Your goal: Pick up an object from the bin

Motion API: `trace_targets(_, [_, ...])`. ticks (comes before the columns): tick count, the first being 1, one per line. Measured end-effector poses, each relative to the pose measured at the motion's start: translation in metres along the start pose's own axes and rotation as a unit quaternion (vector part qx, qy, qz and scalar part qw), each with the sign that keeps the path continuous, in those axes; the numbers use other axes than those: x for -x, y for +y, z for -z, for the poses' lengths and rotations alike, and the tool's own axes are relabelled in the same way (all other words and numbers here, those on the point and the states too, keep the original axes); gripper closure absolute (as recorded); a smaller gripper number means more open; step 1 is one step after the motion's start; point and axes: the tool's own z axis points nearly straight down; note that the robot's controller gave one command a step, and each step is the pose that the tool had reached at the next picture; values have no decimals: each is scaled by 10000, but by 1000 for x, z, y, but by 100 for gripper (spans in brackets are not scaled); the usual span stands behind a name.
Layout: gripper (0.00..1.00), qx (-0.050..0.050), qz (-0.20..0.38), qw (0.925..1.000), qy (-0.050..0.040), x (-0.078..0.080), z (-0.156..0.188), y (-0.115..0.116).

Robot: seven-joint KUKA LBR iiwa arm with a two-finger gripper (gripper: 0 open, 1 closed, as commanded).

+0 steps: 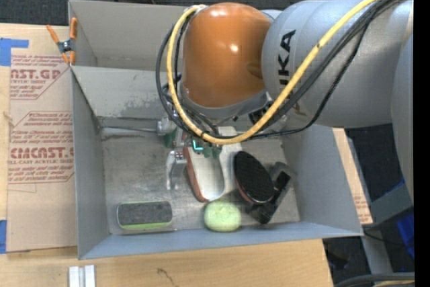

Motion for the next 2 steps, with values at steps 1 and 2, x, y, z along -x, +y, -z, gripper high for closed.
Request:
trace_targets(1, [0,7,-10,10000,-36,2,4,-1])
trace_targets(2, [0,20,-209,9997,-82,14,-37,8])
